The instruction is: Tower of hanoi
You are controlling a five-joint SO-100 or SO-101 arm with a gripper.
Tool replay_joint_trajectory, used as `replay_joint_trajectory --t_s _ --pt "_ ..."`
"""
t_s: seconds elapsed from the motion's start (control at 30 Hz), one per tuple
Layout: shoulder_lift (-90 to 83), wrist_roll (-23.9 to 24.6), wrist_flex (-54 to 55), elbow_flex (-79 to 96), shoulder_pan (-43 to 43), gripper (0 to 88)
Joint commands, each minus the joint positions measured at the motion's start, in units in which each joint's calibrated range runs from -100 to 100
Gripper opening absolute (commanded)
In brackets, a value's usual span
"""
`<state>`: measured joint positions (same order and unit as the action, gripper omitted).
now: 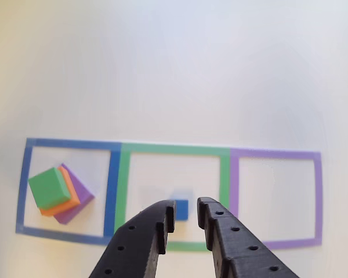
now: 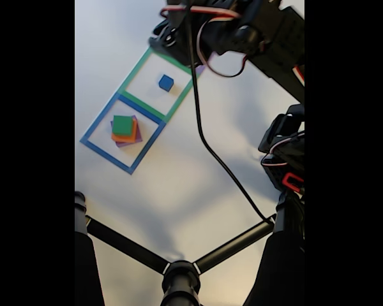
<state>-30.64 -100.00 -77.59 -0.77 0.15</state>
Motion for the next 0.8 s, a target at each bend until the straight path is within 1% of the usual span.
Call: replay_joint_trajectory --t_s 0.0,0.17,0.4,0.5,0.53,0.6,0.7,0.77 --pt "-2.05 0.0 -11.16 -11.54 -4.76 0.0" --pt "-3.33 0.0 -17.96 -15.36 -11.24 0.0" --pt "-4.69 0.0 -22.08 -15.63 -19.02 0.0" --pt "-6.3 0.0 -22.0 -11.45 -21.84 0.2" --pt "-7.1 0.0 -21.52 -9.36 -22.68 1.5" --pt "-8.54 0.0 -20.14 -4.72 -24.13 6.9" --pt "-12.07 0.0 -14.31 4.82 -25.96 19.4" --pt "-14.07 0.0 -10.35 10.81 -27.18 21.4"
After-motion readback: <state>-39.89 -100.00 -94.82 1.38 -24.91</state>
